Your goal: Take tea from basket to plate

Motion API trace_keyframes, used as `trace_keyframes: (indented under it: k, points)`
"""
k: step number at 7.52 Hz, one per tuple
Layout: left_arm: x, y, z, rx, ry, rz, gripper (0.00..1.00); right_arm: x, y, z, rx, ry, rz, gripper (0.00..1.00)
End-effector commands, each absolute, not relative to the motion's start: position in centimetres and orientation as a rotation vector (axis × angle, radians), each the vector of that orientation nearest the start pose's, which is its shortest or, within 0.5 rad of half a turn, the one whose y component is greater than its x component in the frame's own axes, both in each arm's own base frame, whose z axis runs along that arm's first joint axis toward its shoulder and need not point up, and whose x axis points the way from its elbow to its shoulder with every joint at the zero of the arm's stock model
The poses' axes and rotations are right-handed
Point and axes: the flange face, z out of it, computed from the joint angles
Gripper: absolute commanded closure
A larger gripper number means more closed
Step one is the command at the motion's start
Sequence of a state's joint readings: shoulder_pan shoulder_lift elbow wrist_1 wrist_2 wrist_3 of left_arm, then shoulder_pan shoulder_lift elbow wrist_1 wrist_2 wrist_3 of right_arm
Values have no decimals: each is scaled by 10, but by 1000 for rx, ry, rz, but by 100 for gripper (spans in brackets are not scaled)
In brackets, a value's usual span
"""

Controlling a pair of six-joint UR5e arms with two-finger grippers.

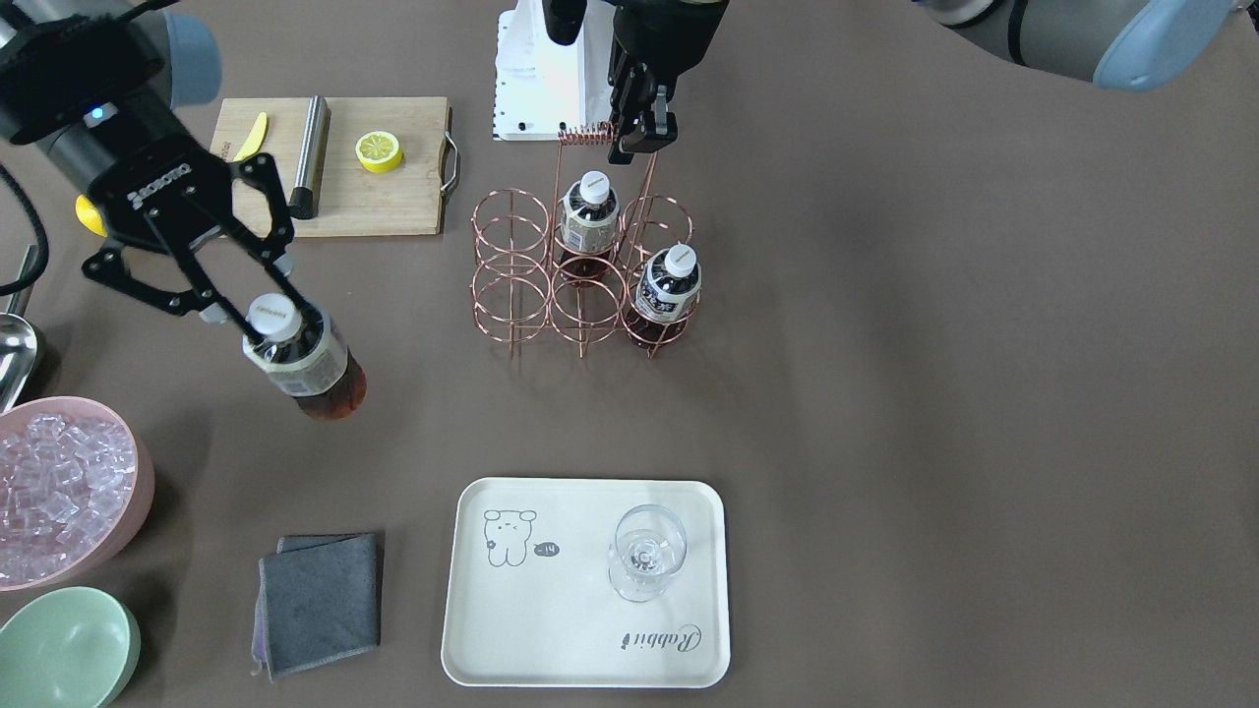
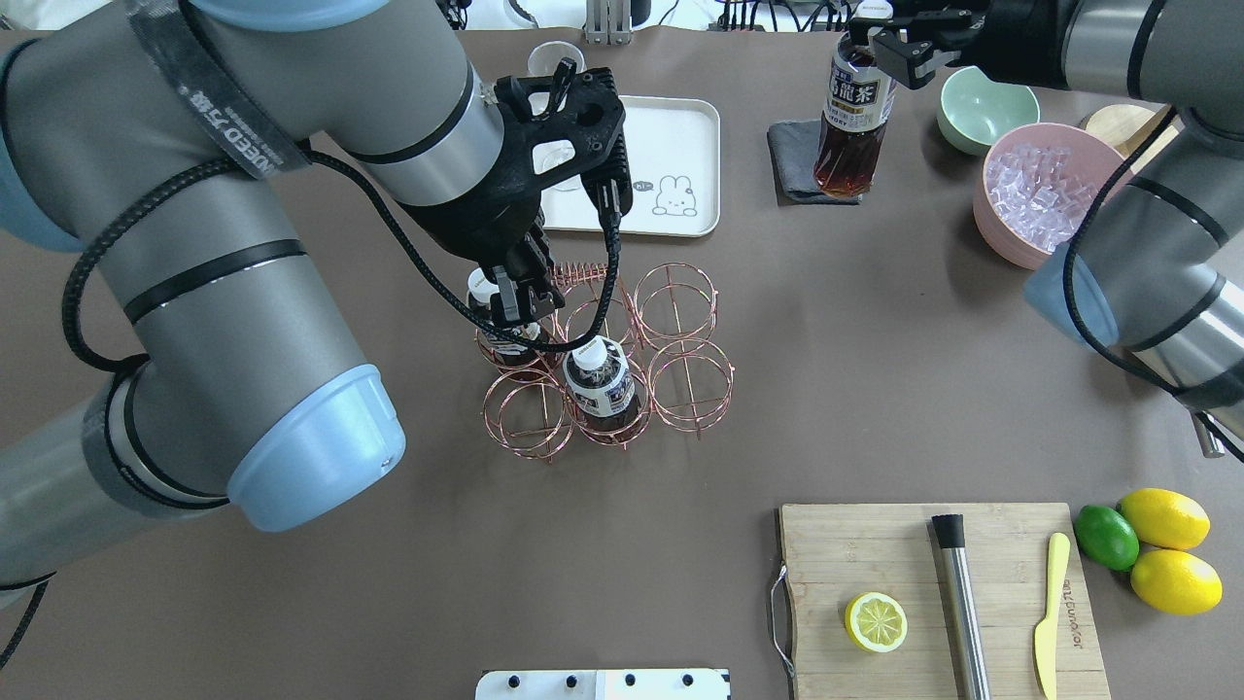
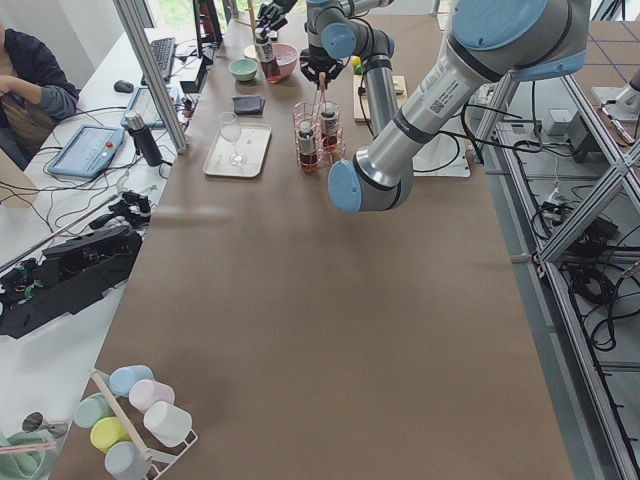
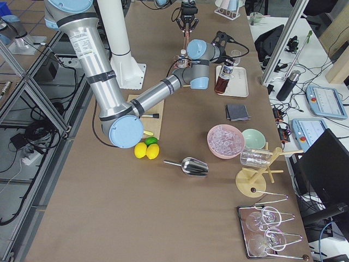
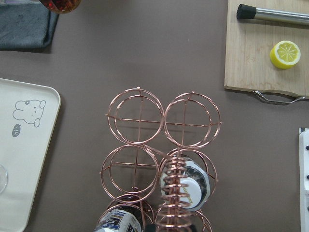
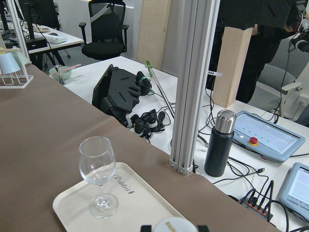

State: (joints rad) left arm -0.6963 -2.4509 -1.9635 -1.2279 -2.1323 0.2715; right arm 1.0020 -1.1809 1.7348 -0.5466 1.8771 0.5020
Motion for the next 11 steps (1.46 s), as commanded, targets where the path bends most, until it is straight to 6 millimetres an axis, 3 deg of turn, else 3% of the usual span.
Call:
trace_keyframes:
  k: [1,2,4,5,7,9,11]
  points:
    - [367,-439,28,787,810,1266,100,-272,-619,262,1296,-997,-229,100]
    - [345,-454,30,796,798,1231,100,-300,-631,248,1310,-1005,-175,100]
    - [302,-470,55,791,783,1171,100,-378,-630,223,1324,-985,-80,100]
    - [273,-487,75,779,808,1187,100,-403,-633,214,1328,-968,-60,100]
    - [204,-525,129,777,783,1204,100,-418,-631,226,1321,-950,-49,100]
    - [148,-564,189,778,774,1264,100,-449,-618,246,1342,-934,-15,100]
    - [95,-588,242,783,714,1301,100,-469,-605,253,1339,-935,-15,100]
